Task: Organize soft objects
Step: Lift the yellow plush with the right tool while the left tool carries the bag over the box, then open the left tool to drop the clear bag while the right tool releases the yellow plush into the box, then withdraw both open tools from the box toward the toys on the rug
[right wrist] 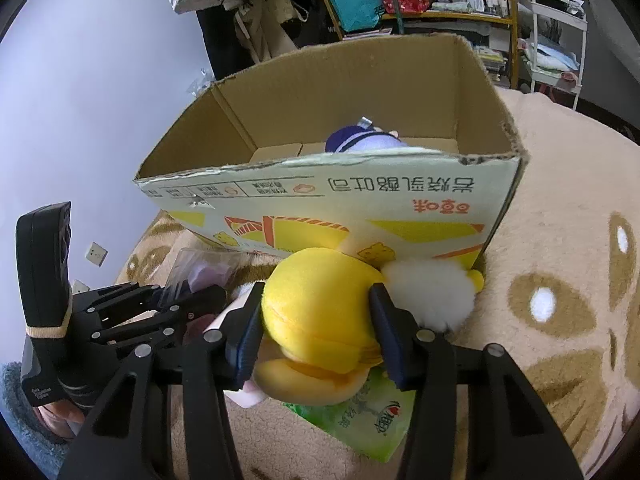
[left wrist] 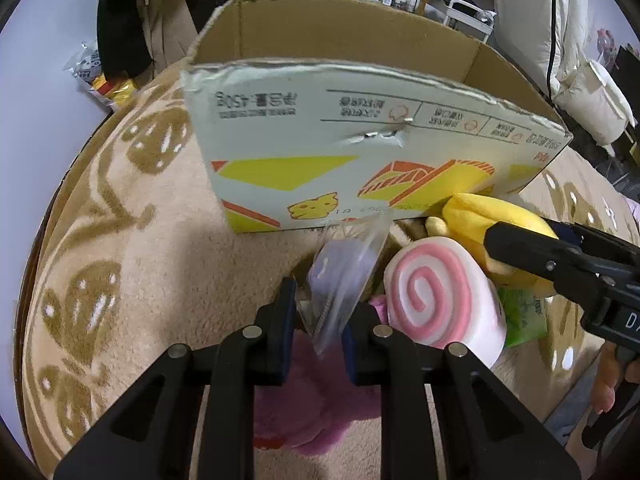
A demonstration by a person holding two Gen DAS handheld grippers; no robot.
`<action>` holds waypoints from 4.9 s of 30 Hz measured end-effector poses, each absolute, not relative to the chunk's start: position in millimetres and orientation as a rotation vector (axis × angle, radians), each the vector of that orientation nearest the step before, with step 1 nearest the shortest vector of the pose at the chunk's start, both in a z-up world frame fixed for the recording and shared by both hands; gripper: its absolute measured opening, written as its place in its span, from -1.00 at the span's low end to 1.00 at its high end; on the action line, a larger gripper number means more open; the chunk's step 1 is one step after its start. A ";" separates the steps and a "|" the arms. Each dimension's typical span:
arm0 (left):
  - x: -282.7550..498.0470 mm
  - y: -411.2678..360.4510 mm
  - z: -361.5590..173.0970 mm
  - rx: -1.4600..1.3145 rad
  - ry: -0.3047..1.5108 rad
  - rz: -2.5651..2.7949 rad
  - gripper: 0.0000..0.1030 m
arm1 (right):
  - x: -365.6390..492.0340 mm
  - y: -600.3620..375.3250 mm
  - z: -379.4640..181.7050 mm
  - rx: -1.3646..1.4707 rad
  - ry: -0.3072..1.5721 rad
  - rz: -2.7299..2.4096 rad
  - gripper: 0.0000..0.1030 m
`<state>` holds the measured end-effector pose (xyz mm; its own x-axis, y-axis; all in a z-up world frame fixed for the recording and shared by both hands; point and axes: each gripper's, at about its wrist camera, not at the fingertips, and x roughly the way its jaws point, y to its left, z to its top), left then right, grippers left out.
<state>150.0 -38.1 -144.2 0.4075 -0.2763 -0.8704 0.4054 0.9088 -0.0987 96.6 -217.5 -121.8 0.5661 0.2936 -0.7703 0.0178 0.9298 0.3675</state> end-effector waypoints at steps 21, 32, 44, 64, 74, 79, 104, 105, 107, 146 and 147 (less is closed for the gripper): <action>101.1 -16.4 -75.6 0.059 0.808 -0.316 -0.63 | 38.9 -210.9 -53.8 0.287 0.664 0.175 0.04; 79.3 -13.2 -40.0 0.048 0.635 -0.273 -0.63 | 20.6 -231.5 -18.1 0.316 0.489 0.116 0.04; 86.9 -18.3 -15.7 0.020 0.511 -0.301 -0.63 | 36.1 -240.9 -3.8 0.308 0.415 0.103 0.04; 142.1 -59.1 -25.8 0.097 0.564 -0.358 -0.61 | 88.0 -247.7 -19.1 0.283 0.428 0.118 0.07; 146.5 -76.4 -38.2 0.150 0.561 -0.361 -0.58 | 105.5 -239.9 -40.4 0.234 0.442 0.185 0.09; 151.4 -80.4 -47.6 0.173 0.587 -0.341 -0.55 | 114.7 -239.9 -44.1 0.246 0.438 0.202 0.11; 143.0 -58.2 -33.0 0.174 0.590 -0.236 0.88 | 94.9 -254.4 -33.8 0.313 0.478 0.066 1.00; 139.8 -54.5 -31.0 0.163 0.590 -0.231 0.91 | 92.6 -254.0 -32.9 0.313 0.477 0.063 1.00; 135.5 -49.6 -28.5 0.156 0.591 -0.229 0.92 | 85.6 -252.0 -30.5 0.309 0.475 0.058 1.00; 77.2 3.6 -43.5 0.030 0.893 -0.226 0.94 | 19.5 -192.3 -41.1 0.205 0.643 0.139 1.00; 80.0 4.0 -46.8 0.024 0.907 -0.229 0.94 | 20.9 -191.0 -43.7 0.200 0.651 0.143 1.00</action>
